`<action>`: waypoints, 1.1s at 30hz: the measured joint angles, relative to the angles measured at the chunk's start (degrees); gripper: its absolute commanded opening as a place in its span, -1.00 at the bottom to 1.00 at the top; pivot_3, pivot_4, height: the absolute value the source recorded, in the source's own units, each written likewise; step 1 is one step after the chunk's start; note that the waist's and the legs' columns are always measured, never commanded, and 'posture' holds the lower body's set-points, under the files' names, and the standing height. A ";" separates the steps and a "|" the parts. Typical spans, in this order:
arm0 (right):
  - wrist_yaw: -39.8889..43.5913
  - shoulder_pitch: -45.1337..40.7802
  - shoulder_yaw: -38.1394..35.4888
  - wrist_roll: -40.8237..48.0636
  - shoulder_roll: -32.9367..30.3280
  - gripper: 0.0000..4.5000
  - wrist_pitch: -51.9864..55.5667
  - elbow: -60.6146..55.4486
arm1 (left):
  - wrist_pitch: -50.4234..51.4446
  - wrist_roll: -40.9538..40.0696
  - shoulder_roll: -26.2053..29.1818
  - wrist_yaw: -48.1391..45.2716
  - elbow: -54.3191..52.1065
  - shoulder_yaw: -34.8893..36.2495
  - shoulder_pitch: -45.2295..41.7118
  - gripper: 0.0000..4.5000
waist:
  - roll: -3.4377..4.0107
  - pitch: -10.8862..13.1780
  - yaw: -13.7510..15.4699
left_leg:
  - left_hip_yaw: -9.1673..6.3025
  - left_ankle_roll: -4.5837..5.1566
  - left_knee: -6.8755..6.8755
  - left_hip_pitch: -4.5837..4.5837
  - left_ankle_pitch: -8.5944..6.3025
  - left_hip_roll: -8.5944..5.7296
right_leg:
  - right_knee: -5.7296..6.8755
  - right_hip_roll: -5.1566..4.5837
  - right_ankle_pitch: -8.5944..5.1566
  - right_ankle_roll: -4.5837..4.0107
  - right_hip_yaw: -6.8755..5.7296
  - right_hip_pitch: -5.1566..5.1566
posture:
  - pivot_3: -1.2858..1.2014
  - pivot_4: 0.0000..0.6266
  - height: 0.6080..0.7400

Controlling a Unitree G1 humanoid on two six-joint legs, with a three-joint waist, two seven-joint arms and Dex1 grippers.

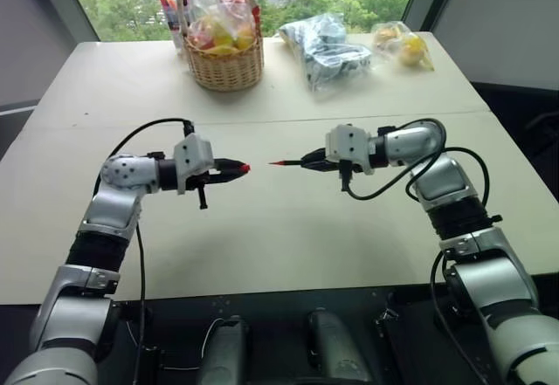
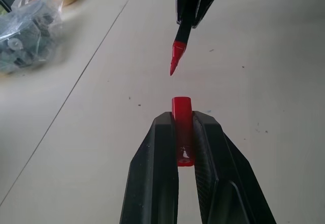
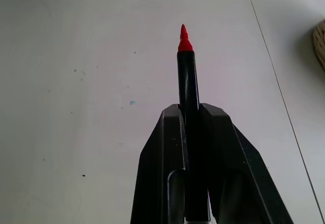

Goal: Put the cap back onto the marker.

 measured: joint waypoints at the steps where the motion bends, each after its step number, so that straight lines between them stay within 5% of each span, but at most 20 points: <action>1: 0.02 0.00 0.01 0.17 0.05 -0.98 0.44 -0.05 | 0.03 0.00 -0.22 0.03 0.00 0.00 0.00 -1.00 | 0.00 0.00 0.00 | 0.00 0.00 0.00 0.00 0.00 0.00 | 0.00 0.00 0.00 0.00 0.00 0.00 | 0.03 -0.52 1.00; 33: 1.19 0.92 1.30 2.48 0.21 -0.98 5.74 -6.32 | 0.06 0.03 -1.56 -0.05 0.00 -0.01 -0.13 -1.00 | 0.00 0.00 0.03 | 0.00 0.00 0.01 0.00 0.00 0.00 | 0.01 0.00 0.00 0.00 0.00 0.00 | 0.03 -0.52 1.00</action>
